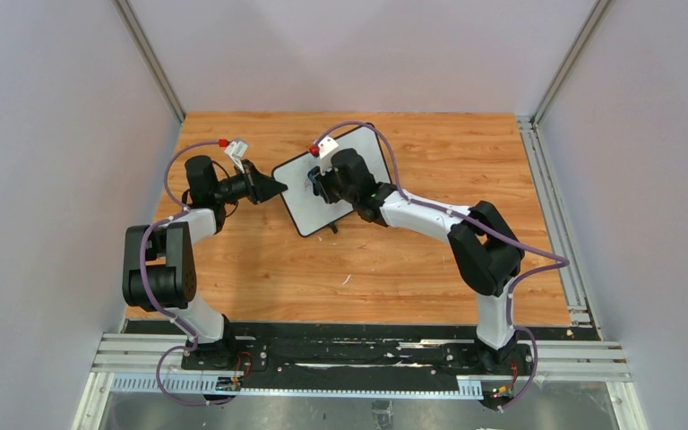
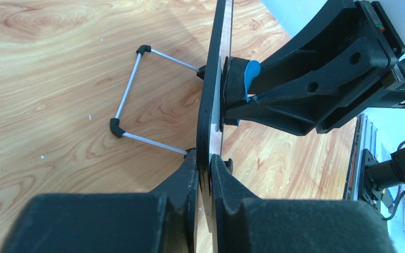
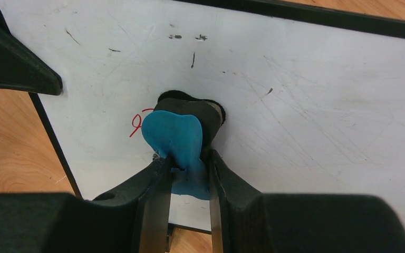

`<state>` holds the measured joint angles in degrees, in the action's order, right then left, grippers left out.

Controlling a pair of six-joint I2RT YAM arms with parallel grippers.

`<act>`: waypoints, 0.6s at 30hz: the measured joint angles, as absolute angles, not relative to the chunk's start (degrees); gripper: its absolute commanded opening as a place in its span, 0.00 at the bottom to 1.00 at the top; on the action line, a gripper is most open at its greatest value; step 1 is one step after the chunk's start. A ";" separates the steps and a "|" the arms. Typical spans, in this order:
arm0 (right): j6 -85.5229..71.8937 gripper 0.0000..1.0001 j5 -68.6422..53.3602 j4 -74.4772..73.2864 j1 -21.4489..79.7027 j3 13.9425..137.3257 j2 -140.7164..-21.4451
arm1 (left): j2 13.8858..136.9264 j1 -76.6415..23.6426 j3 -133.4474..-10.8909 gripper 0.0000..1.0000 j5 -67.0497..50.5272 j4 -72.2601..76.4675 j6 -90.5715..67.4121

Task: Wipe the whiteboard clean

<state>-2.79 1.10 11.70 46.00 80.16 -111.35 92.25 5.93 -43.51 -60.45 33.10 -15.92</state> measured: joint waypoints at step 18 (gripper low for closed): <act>-2.63 0.01 -0.21 11.49 34.81 75.55 -107.63 | 92.25 5.48 -43.70 0.00 -60.51 33.19 -15.92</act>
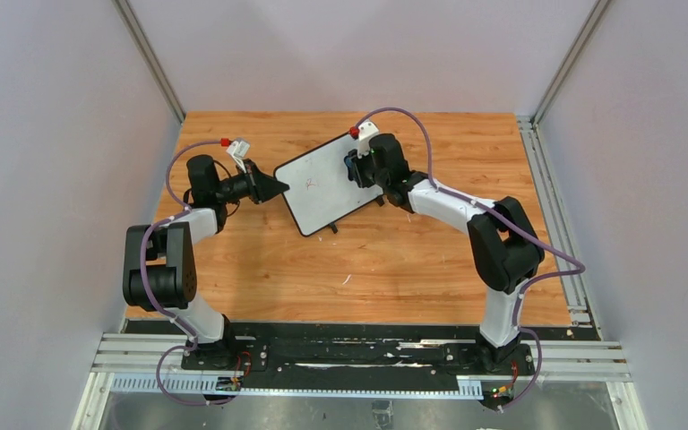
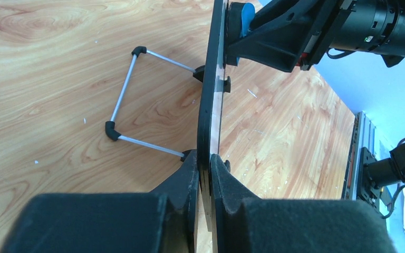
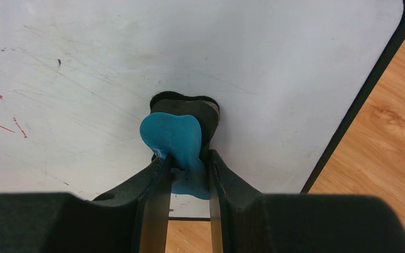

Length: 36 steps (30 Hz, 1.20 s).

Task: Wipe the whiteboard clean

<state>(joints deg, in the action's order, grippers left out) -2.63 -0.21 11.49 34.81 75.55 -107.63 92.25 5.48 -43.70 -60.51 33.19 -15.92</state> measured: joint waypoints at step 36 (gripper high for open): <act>-2.98 0.01 -0.14 7.60 48.36 85.01 -113.67 | 92.38 5.58 -43.72 0.00 -60.51 32.80 -15.88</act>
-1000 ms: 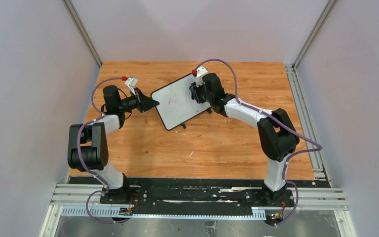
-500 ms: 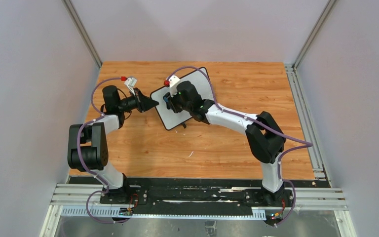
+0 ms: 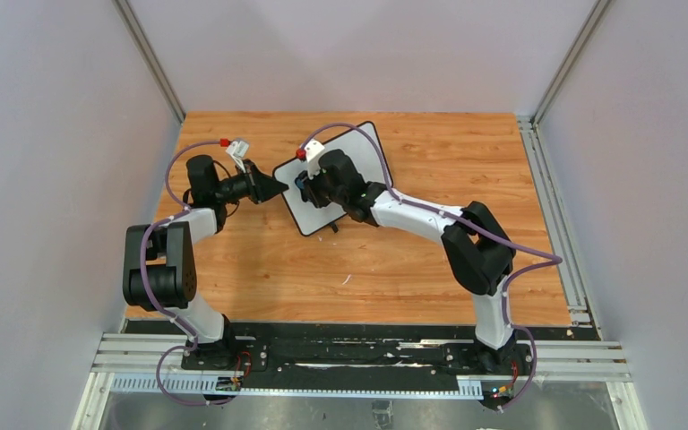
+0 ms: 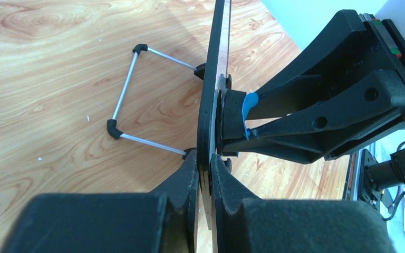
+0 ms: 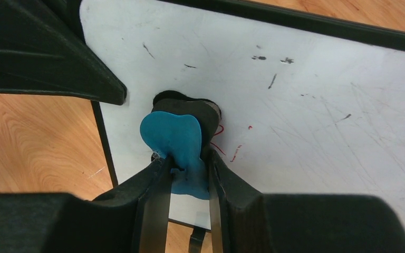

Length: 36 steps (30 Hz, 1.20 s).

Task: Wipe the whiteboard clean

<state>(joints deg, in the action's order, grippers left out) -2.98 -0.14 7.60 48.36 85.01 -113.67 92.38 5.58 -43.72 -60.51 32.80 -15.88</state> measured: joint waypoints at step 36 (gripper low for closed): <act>-1.83 0.01 -0.27 7.90 28.53 77.84 -108.64 | 92.58 5.41 -44.38 0.00 -60.27 31.90 -15.51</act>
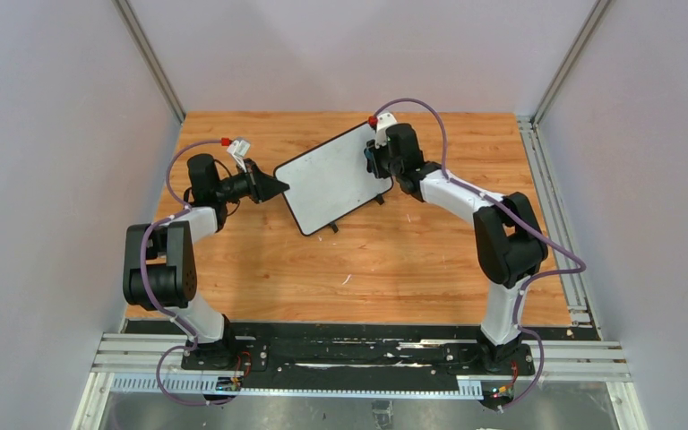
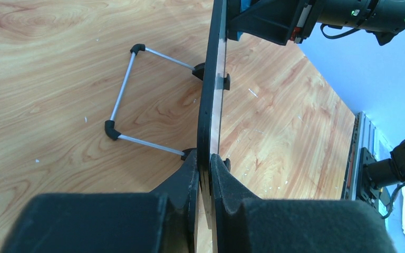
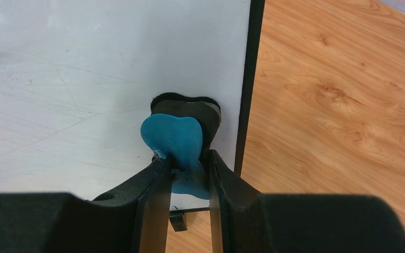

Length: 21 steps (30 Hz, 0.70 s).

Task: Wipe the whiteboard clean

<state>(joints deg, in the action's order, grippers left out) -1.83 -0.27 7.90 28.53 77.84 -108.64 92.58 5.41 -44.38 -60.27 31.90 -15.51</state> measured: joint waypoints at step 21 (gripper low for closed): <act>-3.27 0.01 -1.39 8.27 42.89 84.66 -111.35 | 92.95 5.43 -44.69 0.00 -60.75 31.53 -15.40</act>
